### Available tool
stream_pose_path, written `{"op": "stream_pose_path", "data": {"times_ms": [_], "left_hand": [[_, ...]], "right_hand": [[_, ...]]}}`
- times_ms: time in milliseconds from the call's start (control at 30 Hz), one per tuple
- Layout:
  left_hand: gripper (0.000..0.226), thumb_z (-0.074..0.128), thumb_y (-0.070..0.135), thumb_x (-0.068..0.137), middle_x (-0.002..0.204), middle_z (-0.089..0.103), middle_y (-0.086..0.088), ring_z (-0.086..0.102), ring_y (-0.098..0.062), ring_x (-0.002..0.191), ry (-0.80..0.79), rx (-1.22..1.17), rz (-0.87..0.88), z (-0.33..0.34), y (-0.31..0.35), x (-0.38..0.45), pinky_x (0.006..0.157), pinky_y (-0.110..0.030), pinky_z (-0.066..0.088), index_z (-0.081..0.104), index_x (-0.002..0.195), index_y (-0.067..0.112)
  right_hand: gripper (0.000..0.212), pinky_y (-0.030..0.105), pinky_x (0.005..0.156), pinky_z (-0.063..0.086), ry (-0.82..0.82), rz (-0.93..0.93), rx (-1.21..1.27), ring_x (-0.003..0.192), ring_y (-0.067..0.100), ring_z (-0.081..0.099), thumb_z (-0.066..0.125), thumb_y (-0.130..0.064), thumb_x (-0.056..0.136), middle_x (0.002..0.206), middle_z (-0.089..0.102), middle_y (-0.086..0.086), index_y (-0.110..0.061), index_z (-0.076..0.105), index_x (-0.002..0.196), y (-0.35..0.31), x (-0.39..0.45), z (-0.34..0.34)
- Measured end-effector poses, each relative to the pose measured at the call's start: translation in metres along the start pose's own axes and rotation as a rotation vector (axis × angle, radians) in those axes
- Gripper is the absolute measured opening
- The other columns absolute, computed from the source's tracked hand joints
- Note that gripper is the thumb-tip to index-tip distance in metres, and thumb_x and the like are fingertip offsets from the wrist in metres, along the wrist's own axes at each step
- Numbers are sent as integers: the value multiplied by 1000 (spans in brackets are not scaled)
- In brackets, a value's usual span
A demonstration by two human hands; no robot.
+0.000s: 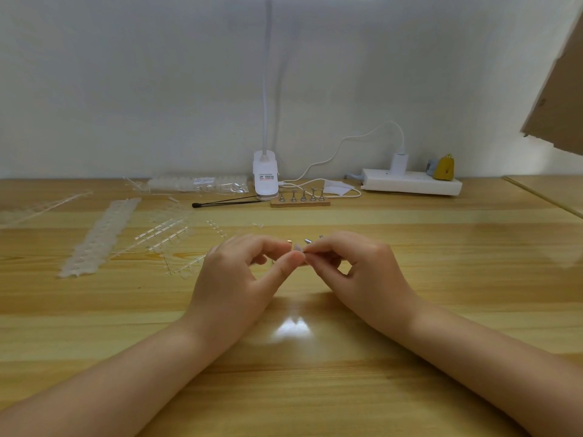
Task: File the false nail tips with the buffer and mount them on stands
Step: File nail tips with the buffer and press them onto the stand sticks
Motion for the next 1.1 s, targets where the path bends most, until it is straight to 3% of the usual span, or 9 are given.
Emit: {"op": "stream_pose_path", "data": {"times_ms": [133, 300, 433, 633, 733, 900, 1100], "left_hand": [[25, 66, 60, 77, 78, 68, 24, 62, -8, 81, -5, 22, -26, 1, -3, -2, 85, -44, 47, 71, 76, 36], [17, 62, 56, 71, 74, 68, 23, 65, -8, 86, -67, -43, -33, 6, -3, -3, 84, -16, 45, 68, 68, 41], [13, 64, 52, 69, 69, 68, 20, 64, -8, 89, -77, -72, -35, 7, -4, -3, 79, -3, 39, 65, 62, 41], [15, 64, 55, 69, 68, 66, 22, 62, -2, 90, -79, -48, -39, 7, -6, -4, 79, 0, 37, 67, 64, 41], [16, 62, 57, 70, 72, 67, 25, 63, -2, 85, -82, -37, -53, 7, -7, -3, 76, -6, 41, 69, 69, 43], [21, 62, 59, 82, 78, 68, 24, 64, -7, 80, -75, 41, -16, 6, -3, -1, 81, -36, 48, 70, 75, 41], [42, 44, 60, 84, 76, 69, 19, 63, -5, 83, -82, 111, 17, 7, 1, -2, 88, -43, 44, 73, 79, 31]], "right_hand": [[8, 23, 63, 50, -44, -61, -50, 67, 10, 59, 71, -3, 84, 75, 68, 0, -7, 74, 90, -8, -1, 5], [7, 43, 63, 53, -64, -127, -81, 69, 25, 64, 68, -3, 86, 78, 69, 9, -1, 73, 90, -11, -4, 6], [8, 42, 59, 53, -80, -209, -139, 69, 25, 66, 69, -3, 85, 80, 71, 9, -2, 74, 91, -20, -6, 7], [7, 41, 55, 51, -68, -210, -147, 65, 25, 64, 68, -2, 85, 76, 69, 8, -2, 74, 89, -18, -7, 7], [4, 38, 57, 51, -61, -162, -150, 64, 19, 61, 69, -2, 84, 74, 68, 5, -2, 72, 87, -14, -5, 6], [5, 26, 62, 51, -16, -24, -103, 65, 7, 60, 71, -2, 82, 73, 68, -2, -6, 71, 86, 2, 0, -4], [2, 23, 62, 53, 132, 428, 14, 66, 3, 63, 67, -17, 87, 72, 68, -7, -17, 70, 87, 74, -3, -35]]}}
Point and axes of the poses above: each hand's wrist, its own x-axis towards the middle knuckle, its own z-axis out of the palm, y = z × x, the point moved 10 cm from there along x, towards the middle knuckle
